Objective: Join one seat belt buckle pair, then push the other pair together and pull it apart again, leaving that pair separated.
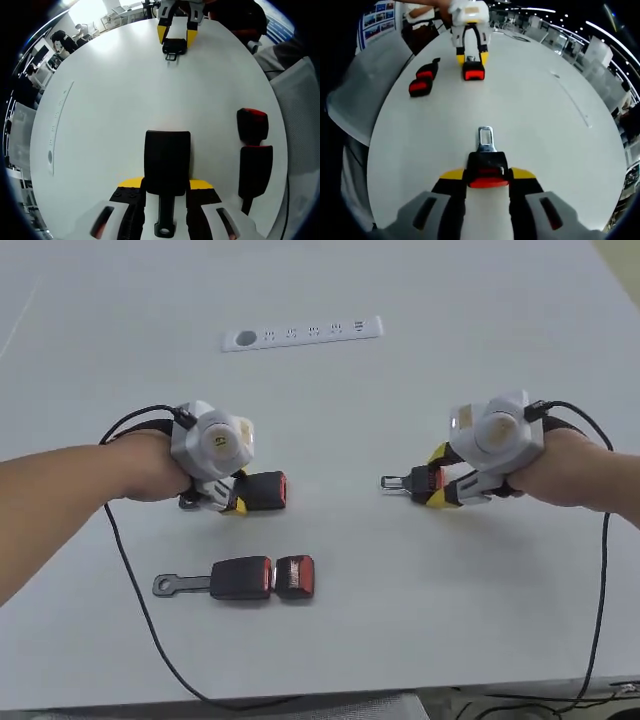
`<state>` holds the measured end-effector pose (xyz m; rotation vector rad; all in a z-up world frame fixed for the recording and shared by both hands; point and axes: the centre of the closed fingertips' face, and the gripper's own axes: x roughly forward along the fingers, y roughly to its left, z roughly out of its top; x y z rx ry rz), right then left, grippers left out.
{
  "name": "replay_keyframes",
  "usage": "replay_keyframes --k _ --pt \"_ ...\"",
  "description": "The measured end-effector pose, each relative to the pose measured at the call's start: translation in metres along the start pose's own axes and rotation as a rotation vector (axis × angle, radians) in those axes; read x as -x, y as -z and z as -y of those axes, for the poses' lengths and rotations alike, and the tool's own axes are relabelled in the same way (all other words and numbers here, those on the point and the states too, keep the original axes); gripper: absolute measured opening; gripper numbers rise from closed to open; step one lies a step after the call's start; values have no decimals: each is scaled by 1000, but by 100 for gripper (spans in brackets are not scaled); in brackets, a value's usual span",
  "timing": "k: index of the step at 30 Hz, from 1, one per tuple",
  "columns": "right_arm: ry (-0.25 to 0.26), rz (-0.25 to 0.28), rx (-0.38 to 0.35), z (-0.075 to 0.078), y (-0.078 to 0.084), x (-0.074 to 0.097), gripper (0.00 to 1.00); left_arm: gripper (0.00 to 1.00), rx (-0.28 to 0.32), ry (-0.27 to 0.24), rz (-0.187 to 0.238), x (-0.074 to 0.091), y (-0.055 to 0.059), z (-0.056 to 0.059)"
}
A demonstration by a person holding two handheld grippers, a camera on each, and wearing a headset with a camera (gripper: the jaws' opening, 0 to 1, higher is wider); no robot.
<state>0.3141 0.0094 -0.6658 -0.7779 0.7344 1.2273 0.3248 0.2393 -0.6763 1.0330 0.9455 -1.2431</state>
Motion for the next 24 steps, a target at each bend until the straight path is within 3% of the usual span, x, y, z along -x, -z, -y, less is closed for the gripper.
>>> replay_keyframes --k 11,24 --pt "-14 30 35 -9 -33 -20 32 31 -34 -10 -13 0 0 1" --pt "-18 67 63 -16 -75 -50 32 31 -24 -4 -17 -1 1 0"
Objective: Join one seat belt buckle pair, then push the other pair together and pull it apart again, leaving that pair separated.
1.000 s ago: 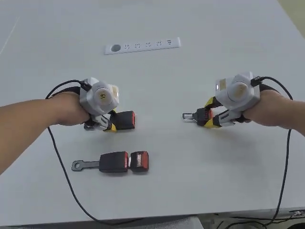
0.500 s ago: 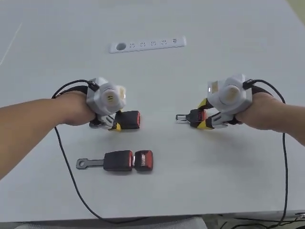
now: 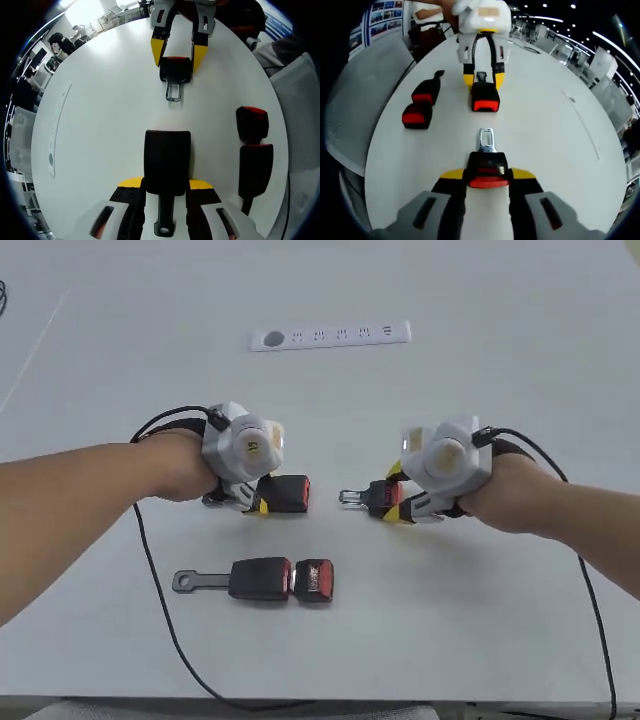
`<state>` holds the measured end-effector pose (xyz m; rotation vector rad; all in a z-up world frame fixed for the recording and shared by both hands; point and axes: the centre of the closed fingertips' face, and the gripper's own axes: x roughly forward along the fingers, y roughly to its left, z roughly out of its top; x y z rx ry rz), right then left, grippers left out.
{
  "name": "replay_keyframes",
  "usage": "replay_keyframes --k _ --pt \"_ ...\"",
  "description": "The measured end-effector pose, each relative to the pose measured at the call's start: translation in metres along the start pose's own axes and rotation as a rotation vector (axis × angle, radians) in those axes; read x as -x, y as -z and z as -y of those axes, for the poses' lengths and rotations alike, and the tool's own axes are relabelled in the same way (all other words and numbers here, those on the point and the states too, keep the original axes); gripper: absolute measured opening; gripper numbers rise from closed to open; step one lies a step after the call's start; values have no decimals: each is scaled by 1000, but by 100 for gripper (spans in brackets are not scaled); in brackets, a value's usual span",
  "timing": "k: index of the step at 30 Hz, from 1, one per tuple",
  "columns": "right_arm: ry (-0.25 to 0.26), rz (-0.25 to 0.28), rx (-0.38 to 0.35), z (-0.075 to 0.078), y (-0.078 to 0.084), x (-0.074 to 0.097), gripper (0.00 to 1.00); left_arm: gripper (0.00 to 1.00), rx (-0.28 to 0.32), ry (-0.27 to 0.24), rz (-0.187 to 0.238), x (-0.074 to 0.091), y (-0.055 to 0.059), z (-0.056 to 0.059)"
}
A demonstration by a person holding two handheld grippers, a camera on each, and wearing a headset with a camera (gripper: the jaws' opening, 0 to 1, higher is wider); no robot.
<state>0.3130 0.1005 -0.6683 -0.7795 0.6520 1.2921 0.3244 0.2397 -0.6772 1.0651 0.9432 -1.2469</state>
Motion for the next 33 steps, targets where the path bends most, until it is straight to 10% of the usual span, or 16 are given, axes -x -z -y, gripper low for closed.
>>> replay_keyframes --k 33 --pt "2 47 50 3 -39 -34 31 30 -18 11 20 0 2 -1"
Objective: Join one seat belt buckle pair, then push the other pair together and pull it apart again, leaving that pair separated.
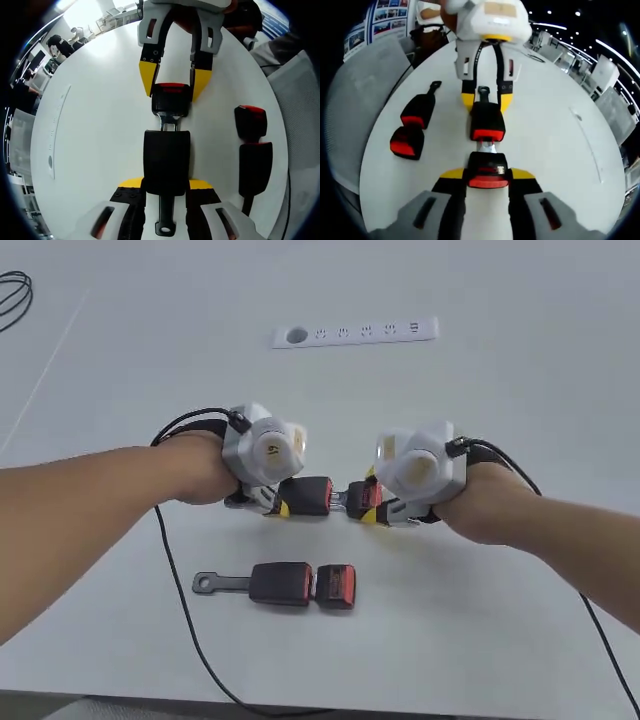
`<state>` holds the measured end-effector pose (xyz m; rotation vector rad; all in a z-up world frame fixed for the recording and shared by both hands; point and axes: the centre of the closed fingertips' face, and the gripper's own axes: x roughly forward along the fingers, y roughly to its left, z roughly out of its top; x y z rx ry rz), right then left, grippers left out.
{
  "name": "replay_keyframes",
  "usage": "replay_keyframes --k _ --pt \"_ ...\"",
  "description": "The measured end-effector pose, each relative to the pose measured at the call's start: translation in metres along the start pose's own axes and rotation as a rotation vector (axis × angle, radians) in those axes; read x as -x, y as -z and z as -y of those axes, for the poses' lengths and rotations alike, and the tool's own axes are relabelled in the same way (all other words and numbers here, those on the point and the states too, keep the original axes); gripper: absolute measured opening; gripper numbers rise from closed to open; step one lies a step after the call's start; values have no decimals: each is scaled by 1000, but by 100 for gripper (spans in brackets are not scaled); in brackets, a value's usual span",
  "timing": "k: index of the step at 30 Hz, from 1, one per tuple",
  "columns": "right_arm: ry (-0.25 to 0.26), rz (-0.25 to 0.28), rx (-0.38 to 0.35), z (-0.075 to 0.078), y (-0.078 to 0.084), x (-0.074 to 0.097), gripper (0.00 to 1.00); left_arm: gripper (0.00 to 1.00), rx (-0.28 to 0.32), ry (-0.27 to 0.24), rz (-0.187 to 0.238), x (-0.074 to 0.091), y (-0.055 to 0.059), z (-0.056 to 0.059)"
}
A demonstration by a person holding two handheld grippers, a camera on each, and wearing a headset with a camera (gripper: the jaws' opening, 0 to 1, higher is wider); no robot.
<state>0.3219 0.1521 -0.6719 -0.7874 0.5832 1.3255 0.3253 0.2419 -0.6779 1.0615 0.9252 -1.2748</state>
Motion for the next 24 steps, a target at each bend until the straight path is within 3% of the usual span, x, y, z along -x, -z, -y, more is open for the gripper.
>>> replay_keyframes --k 7,24 --pt "-18 19 -2 0 -1 -1 29 30 -13 6 -8 0 -2 1" --pt "-24 27 -14 -1 -14 -10 27 29 5 4 24 -1 0 -1"
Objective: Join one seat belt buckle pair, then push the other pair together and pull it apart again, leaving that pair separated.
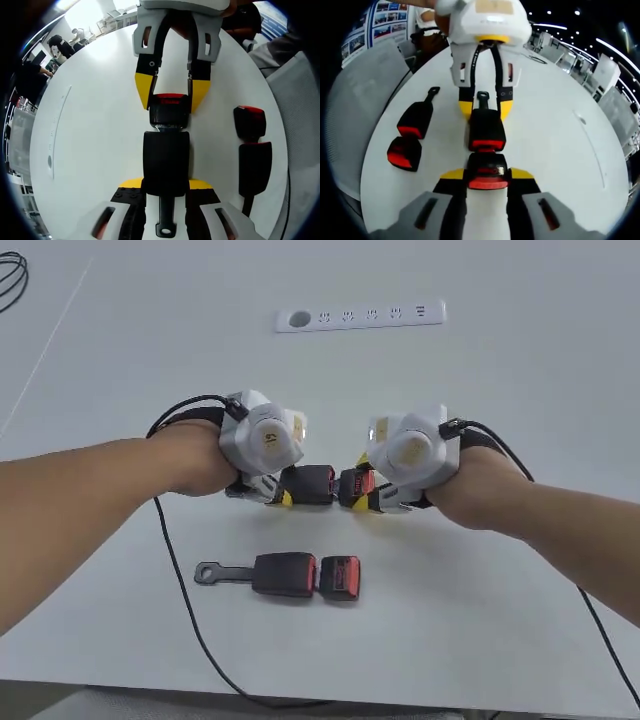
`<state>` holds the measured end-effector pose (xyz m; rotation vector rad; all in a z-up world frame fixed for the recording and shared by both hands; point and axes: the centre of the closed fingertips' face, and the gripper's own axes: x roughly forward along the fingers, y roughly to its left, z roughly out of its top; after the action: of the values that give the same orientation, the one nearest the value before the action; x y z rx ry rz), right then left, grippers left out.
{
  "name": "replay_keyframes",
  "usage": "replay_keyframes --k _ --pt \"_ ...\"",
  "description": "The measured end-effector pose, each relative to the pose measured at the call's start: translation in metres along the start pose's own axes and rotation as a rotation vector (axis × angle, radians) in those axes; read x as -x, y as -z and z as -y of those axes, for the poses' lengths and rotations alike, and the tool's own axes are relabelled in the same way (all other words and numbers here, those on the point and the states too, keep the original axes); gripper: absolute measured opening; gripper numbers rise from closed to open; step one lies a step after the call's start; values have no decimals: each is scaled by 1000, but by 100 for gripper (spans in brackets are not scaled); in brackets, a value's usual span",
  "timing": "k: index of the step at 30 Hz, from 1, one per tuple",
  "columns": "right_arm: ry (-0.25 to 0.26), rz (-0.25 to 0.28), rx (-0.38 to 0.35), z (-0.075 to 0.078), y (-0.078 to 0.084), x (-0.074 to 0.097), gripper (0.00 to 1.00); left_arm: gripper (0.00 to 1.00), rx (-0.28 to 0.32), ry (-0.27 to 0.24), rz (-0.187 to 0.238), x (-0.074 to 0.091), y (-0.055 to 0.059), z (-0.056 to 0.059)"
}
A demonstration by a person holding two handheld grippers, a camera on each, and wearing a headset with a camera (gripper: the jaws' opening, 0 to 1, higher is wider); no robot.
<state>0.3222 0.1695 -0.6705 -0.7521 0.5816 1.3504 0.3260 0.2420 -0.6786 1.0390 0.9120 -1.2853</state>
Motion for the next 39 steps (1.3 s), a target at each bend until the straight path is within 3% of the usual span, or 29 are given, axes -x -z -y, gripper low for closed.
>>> replay_keyframes --k 11,24,39 --pt "-1 -3 17 -1 3 3 28 29 5 0 -1 0 -1 1" --pt "21 5 -12 -1 16 13 30 30 9 -1 -9 1 -1 2" --pt "48 -36 -38 -2 62 51 31 30 21 -8 -33 1 -1 1"
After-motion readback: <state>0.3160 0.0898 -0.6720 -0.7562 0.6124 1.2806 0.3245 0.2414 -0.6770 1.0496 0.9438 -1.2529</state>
